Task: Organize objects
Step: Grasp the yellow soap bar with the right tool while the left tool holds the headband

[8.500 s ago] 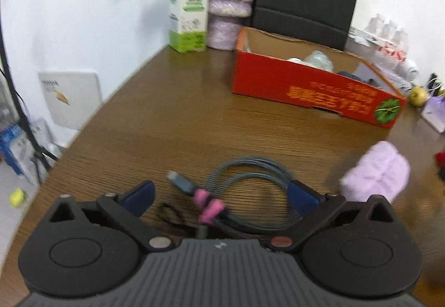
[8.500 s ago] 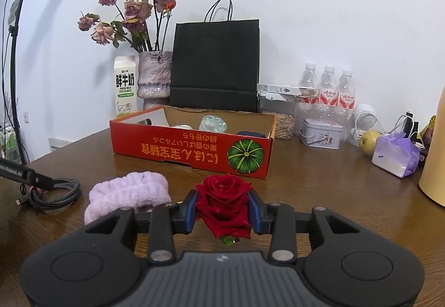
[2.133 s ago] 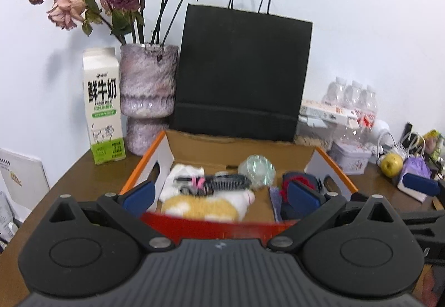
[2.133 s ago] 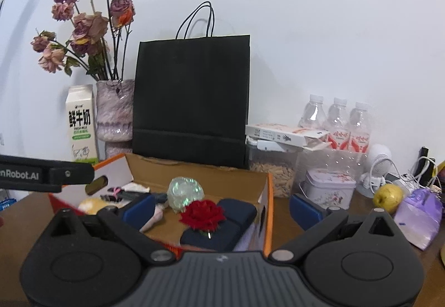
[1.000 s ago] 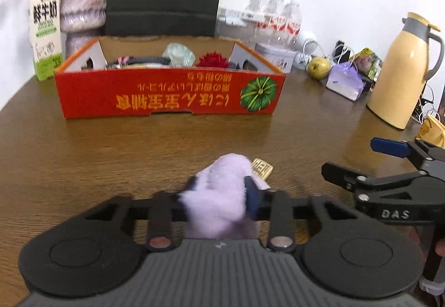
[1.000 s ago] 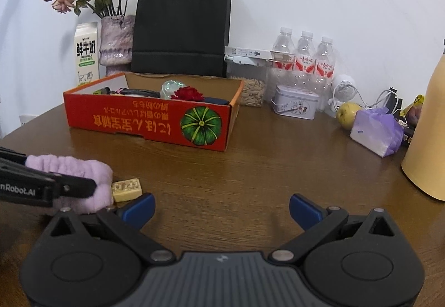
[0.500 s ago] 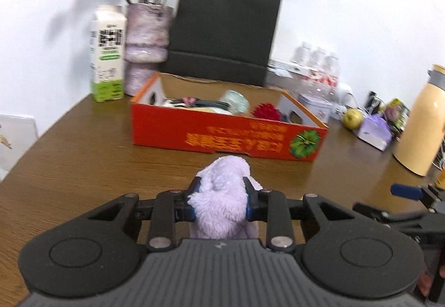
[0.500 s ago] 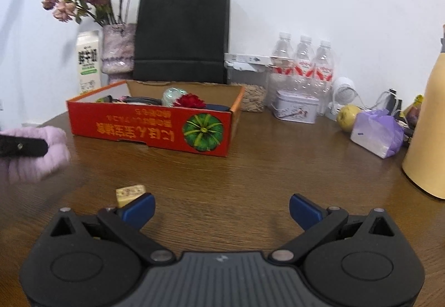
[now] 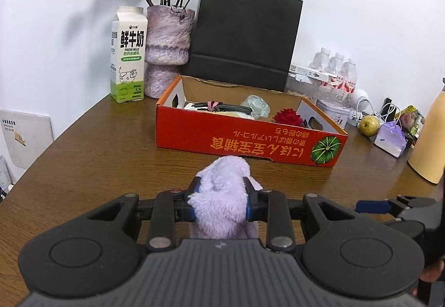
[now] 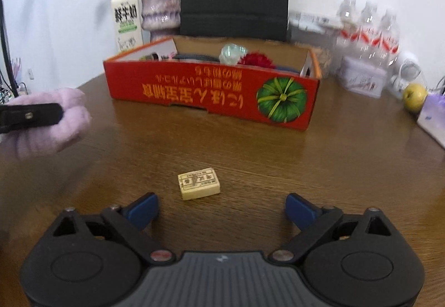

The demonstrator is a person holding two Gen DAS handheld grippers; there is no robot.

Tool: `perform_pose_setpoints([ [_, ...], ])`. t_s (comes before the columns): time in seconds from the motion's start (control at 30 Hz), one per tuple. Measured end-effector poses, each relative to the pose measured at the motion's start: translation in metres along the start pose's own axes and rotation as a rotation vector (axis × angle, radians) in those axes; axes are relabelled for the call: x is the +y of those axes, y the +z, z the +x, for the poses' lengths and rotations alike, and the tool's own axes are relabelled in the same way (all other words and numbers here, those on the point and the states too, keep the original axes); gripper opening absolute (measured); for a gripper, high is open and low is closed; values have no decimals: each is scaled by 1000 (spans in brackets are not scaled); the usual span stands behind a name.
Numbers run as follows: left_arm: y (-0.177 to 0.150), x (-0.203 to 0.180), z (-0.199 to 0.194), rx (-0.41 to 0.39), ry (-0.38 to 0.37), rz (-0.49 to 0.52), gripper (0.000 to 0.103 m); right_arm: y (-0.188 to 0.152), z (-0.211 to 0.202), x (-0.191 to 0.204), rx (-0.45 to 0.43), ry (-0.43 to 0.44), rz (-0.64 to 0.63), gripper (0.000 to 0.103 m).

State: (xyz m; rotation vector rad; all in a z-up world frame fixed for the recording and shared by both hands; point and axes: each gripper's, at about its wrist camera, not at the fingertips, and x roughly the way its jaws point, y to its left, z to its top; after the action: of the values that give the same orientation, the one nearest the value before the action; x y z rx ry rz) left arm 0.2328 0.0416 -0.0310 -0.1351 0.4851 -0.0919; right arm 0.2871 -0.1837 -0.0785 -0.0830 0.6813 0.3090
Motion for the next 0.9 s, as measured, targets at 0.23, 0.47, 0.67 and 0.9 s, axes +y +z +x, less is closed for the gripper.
perform_pose_setpoints([
  [0.23, -1, 1, 1, 7, 3, 1, 29, 3, -9, 4, -91, 24, -18, 29],
  [0.47, -1, 3, -2, -2, -1, -4, 29, -12, -48, 5, -257, -28, -29, 29],
  [0.67, 0, 2, -5, -8, -18, -14, 29, -12, -63, 5, -316, -44, -22, 29],
  [0.9, 8, -5, -9, -33, -18, -12, 29, -7, -66, 4, -341, -49, -24, 29],
])
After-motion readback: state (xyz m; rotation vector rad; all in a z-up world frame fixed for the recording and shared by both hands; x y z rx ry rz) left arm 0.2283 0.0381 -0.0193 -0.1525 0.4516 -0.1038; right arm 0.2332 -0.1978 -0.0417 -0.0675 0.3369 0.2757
